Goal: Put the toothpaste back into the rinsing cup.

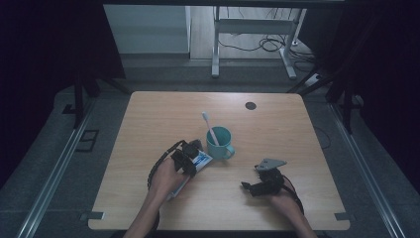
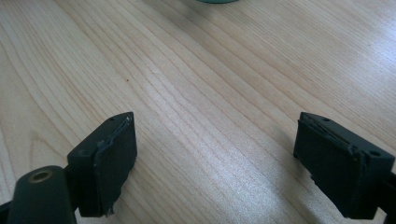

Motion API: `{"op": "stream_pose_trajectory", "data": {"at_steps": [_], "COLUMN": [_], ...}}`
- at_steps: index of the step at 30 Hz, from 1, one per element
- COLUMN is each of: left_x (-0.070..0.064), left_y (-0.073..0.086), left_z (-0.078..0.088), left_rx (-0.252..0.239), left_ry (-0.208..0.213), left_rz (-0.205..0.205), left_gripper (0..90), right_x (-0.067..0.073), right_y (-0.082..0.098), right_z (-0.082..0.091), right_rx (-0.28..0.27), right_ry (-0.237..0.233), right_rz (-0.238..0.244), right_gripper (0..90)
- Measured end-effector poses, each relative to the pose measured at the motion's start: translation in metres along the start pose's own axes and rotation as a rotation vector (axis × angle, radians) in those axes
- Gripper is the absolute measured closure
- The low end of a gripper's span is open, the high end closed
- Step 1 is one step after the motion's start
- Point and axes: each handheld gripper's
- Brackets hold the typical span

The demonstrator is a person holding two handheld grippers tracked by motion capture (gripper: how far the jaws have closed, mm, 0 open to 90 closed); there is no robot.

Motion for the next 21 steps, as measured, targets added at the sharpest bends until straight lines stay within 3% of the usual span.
{"op": "stream_pose_trajectory", "data": {"at_steps": [6, 21], "left_x": [0.003, 0.001], "left_y": [0.003, 0.015], "left_z": [0.002, 0.021], "left_rx": [-0.027, -0.124], "left_ry": [0.023, 0.011], "left_rz": [0.000, -0.023], "left_gripper": [70.7, 71.8], "right_x": [0.000, 0.000], "right_y": [0.000, 0.000], "right_z": [0.000, 0.000], "right_rx": [0.000, -0.001], "right_ry": [0.001, 0.001], "right_rz": [0.000, 0.002], "right_gripper": [13.2, 13.2]}}
Point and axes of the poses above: each handheld gripper's, and its own axes: z roughly backward along the jaws, y roughly out of its underside, x roughly to its left, and after that the axes turned 15 degrees about -y, right-handed
